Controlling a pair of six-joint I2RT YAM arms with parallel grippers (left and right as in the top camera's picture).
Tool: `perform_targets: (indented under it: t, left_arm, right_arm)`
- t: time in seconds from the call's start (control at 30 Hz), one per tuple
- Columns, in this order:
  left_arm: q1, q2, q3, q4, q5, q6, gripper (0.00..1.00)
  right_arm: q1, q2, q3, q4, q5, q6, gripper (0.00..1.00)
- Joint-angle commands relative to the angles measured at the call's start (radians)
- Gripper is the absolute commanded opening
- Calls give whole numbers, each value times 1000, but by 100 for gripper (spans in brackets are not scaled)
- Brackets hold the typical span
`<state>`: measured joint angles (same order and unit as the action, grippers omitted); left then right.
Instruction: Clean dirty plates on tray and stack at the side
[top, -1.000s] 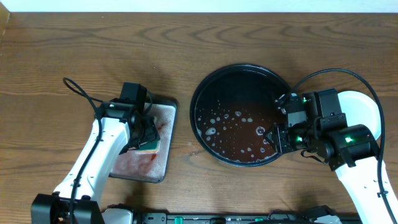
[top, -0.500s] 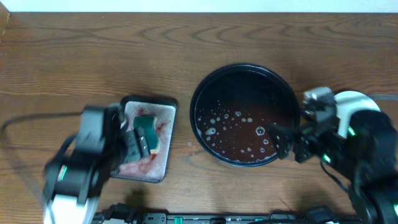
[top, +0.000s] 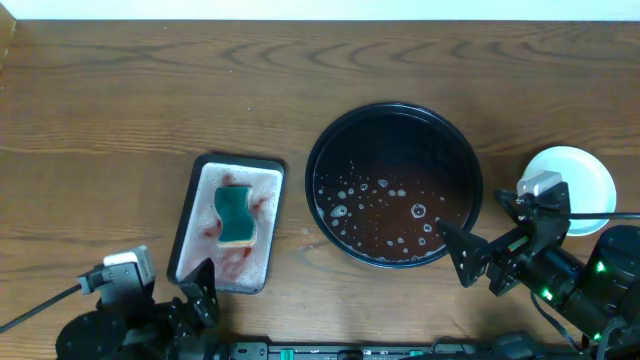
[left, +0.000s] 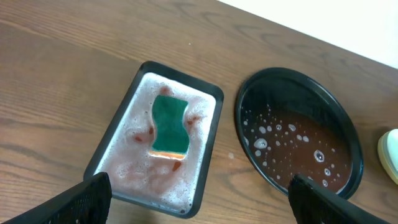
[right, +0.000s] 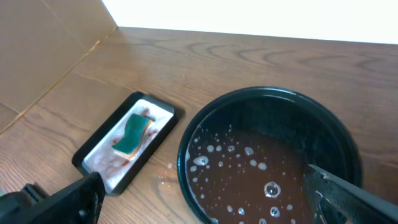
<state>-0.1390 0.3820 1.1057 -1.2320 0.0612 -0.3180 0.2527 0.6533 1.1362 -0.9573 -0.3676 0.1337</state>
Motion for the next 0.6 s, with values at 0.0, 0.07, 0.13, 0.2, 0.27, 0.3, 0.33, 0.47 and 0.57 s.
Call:
perform_targets:
  t: [0.0, 0.07, 0.13, 0.2, 0.27, 0.3, 0.33, 0.47, 0.57]
  left_arm:
    - [3, -5, 2, -3, -1, -12, 91]
    - [3, -5, 2, -3, -1, -12, 91]
    - [3, -5, 2, -3, -1, -12, 91]
    - [3, -5, 2, -3, -1, -12, 91]
    - [3, -5, 2, -3, -1, -12, 91]
    - [3, -5, 2, -3, -1, -12, 91]
    - [3, -5, 2, -3, -1, -12, 92]
    - [3, -5, 2, -3, -1, -12, 91]
    - [3, -5, 2, -3, -1, -12, 91]
  right_arm:
    - [-47, -51, -36, -25, 7, 12, 99]
    - [-127, -116, -84, 20, 78, -45, 99]
    - [-206, -188, -177, 148, 78, -101, 99]
    - [-250, -262, -303, 296, 47, -164, 99]
    - [-259, -343, -445, 432, 46, -177, 99]
    - [-259, -382, -508, 478, 46, -176, 99]
    - [-259, -421, -568, 502, 46, -176, 99]
    - [-258, -520, -742, 568, 76, -176, 99]
    - [-258, -576, -879, 702, 76, -176, 99]
